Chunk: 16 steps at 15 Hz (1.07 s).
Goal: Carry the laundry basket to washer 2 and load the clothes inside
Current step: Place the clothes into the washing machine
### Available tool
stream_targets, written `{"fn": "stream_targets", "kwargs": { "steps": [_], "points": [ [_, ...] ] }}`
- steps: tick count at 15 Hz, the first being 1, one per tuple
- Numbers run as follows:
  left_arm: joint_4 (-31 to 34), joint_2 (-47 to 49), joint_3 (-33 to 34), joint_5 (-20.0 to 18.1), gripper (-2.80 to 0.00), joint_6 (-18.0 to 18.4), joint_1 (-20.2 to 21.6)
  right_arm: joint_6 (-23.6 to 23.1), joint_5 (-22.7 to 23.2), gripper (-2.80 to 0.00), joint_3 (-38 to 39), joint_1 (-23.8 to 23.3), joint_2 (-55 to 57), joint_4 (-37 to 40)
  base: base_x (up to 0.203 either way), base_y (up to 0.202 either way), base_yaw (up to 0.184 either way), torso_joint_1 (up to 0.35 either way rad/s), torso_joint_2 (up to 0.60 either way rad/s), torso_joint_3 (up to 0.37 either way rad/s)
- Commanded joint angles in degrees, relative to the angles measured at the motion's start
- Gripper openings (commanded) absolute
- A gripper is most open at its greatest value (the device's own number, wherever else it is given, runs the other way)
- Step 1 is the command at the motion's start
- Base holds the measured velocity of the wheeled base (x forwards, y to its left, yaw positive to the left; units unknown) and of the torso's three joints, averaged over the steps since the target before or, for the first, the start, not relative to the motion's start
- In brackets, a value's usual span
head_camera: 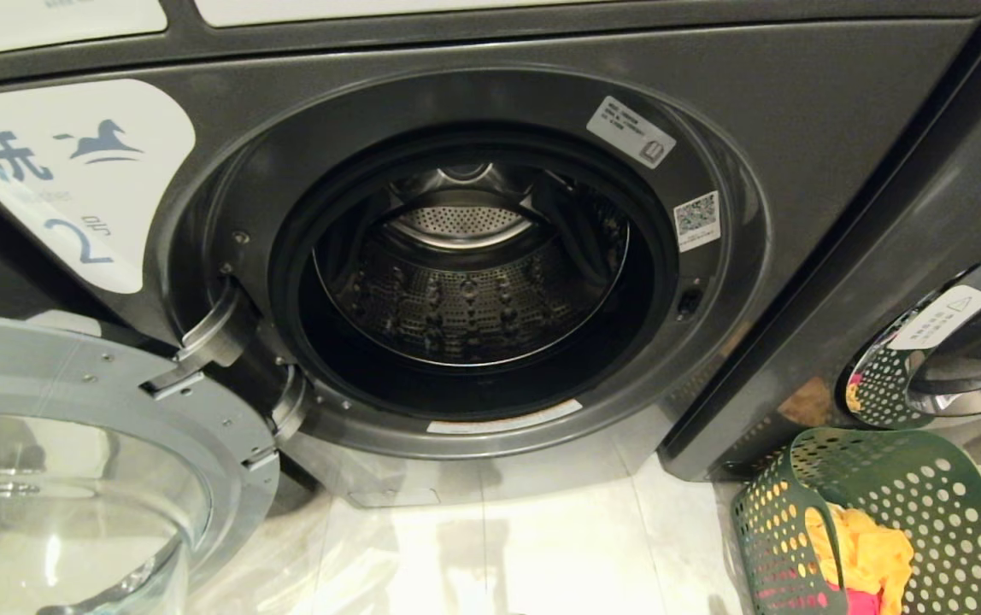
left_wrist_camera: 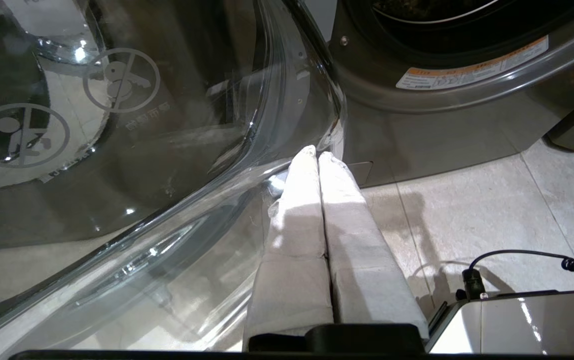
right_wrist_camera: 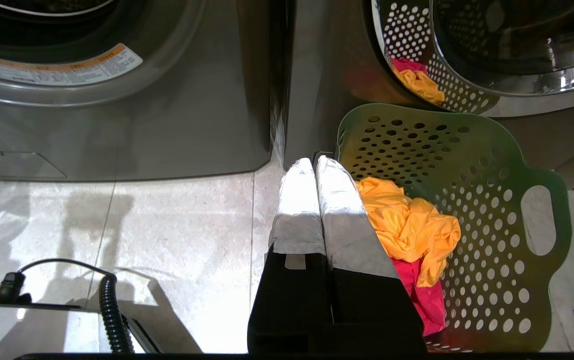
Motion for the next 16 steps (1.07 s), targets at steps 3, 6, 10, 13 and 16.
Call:
{"fn": "stream_targets", "kwargs": {
  "steps": [3,6,10,13,16],
  "points": [
    [0.1,0.1,0.0,0.0,-2.80,0.0,0.1,-0.2,0.3,-2.80,0.0,0.0,0.1,-0.1,0.000,0.000,0.000,-0.001,0.00,-0.141],
    [0.1,0.1,0.0,0.0,-2.80,0.0,0.0,-0.5,0.6,-2.80,0.0,0.0,0.1,-0.1,0.000,0.000,0.000,0.000,0.00,-0.016],
    [0.1,0.1,0.0,0.0,-2.80,-0.1,0.0,-3.0,0.0,-2.80,-1.5,0.0,0.1,0.6,0.000,0.000,0.000,0.000,0.00,0.000],
    [0.1,0.1,0.0,0.1,-2.80,-0.2,0.0,-3.9,-4.1,-2.80,-18.0,0.0,5.9,8.2,0.000,0.000,0.000,0.000,0.00,0.000],
    [0.0,0.1,0.0,0.2,-2.80,-0.5,0.0,8.1,-12.3,-2.80,-31.3,-0.1,25.4,17.5,0.000,0.000,0.000,0.000,0.00,0.000]
  ]
}}
